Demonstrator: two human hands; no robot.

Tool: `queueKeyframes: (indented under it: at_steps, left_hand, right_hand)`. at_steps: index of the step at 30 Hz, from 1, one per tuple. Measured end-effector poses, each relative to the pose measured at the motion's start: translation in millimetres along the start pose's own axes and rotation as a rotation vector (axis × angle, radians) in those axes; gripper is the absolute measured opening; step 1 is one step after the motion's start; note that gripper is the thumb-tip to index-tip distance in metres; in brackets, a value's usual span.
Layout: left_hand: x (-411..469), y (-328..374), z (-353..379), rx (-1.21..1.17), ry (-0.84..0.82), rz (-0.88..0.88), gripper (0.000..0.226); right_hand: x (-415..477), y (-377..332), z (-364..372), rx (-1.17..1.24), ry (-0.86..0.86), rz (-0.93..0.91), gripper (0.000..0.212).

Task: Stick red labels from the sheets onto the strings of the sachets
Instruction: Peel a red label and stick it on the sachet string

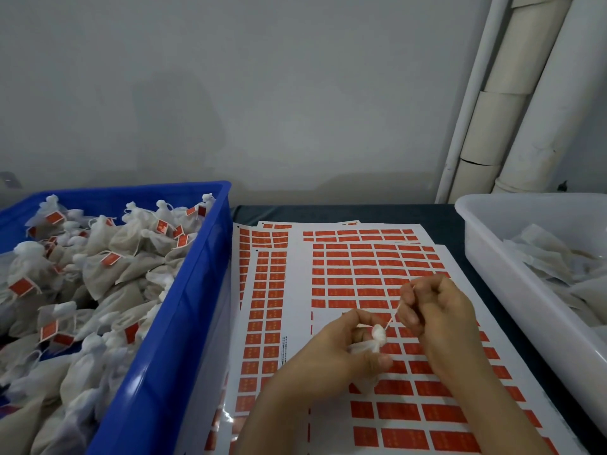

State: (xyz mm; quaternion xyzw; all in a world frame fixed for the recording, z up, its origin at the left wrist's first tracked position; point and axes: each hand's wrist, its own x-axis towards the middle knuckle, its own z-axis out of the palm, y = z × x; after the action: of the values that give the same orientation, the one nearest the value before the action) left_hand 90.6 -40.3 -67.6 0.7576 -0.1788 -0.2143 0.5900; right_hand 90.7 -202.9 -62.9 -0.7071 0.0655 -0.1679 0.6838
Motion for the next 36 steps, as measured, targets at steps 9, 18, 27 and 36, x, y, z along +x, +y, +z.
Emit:
queueKeyframes:
  at_steps: [9,18,27,36]
  left_hand:
    - [-2,11,-3,-0.144,0.039,0.051,0.022]
    - [6,-1,-17,-0.239,0.324,-0.055,0.014]
    - [15,-22,-28,0.434,0.855,-0.251,0.024]
    - [19,-21,-16,0.509,0.770,-0.236,0.024]
  right_hand:
    - [-1,-1,10,-0.339,-0.100,-0.234,0.015]
    - [-1,19,28,-0.573,-0.171,-0.188,0.043]
    - [1,55,38,-1.144,-0.267,-0.094,0.094]
    - [-1,47,41,-1.113,-0.272,-0.044,0.085]
